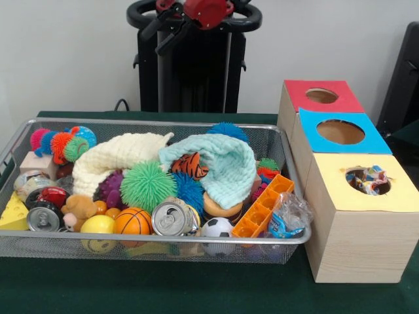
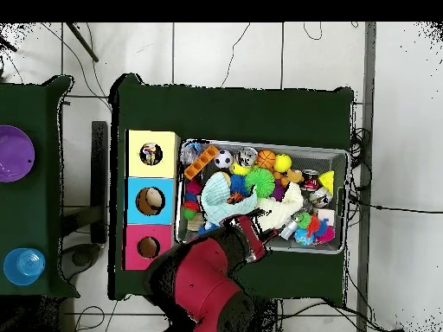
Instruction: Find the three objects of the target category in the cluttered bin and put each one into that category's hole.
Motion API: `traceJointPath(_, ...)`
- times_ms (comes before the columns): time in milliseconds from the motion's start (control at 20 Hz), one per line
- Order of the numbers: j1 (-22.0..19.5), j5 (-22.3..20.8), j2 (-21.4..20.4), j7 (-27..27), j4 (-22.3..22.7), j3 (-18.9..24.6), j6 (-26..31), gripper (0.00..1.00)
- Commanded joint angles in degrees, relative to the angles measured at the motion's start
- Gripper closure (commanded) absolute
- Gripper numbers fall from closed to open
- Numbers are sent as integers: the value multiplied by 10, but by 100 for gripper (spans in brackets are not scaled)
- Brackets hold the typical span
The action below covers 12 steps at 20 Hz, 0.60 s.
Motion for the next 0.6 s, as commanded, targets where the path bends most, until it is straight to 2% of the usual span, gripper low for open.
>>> traceJointPath(50,-3,-34,-20,8,-17,97,73,0)
traceJointPath(350,1,-41,-32,15,-13,103,72,0)
traceJointPath(600,-8,-46,-50,10,-8,125,67,0)
